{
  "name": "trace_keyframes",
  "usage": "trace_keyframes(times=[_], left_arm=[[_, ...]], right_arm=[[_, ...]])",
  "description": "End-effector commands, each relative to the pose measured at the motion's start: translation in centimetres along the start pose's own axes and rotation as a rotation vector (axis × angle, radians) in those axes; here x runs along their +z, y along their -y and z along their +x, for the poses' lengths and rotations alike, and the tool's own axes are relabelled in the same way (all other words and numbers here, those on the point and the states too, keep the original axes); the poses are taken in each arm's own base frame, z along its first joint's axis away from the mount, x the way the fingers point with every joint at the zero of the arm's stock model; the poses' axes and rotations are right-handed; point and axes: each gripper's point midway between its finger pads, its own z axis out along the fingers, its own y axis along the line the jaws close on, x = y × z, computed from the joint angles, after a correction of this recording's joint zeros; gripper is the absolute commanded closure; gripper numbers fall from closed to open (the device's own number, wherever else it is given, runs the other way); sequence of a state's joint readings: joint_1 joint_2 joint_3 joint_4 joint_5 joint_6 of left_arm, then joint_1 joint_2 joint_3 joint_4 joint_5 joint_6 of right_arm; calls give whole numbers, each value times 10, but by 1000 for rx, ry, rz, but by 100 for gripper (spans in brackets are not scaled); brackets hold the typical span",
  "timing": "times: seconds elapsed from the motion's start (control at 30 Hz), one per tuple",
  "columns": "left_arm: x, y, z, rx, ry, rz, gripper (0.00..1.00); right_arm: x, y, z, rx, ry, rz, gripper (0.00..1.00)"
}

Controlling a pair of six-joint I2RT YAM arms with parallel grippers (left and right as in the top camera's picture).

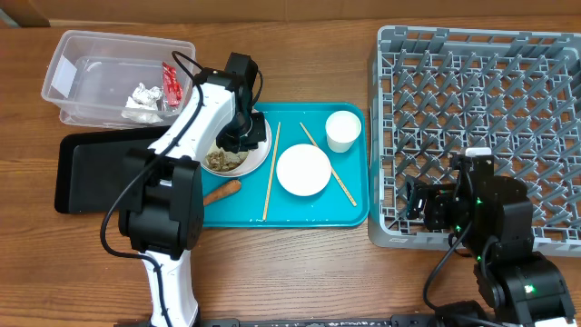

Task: Sort waste into correct bins and load items into the dishwasher
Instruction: 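Grasp the rim of the white plate with food using the left gripper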

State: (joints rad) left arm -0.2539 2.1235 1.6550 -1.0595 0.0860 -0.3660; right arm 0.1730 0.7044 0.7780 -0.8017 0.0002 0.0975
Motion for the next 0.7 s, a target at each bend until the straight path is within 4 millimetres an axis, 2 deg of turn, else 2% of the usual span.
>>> trace_keyframes(times=[0.0, 0.2, 0.53, 0.57, 0.67], left_arm=[[7, 1, 6, 5, -24, -9, 81], [9, -6, 7, 5, -22, -44, 89], [13, -12, 9, 5, -24, -74, 83], [15, -13, 10, 6, -24, -74, 84], [17, -13, 12, 5, -29, -75, 96]], right_arm=[[-8, -5, -13, -2, 38, -14, 0], [-8, -5, -12, -2, 38, -14, 0], [-8, -5, -12, -2, 38, -14, 0], [-8, -5, -12, -2, 38, -14, 0], [-8, -5, -12, -2, 38, -14, 0]])
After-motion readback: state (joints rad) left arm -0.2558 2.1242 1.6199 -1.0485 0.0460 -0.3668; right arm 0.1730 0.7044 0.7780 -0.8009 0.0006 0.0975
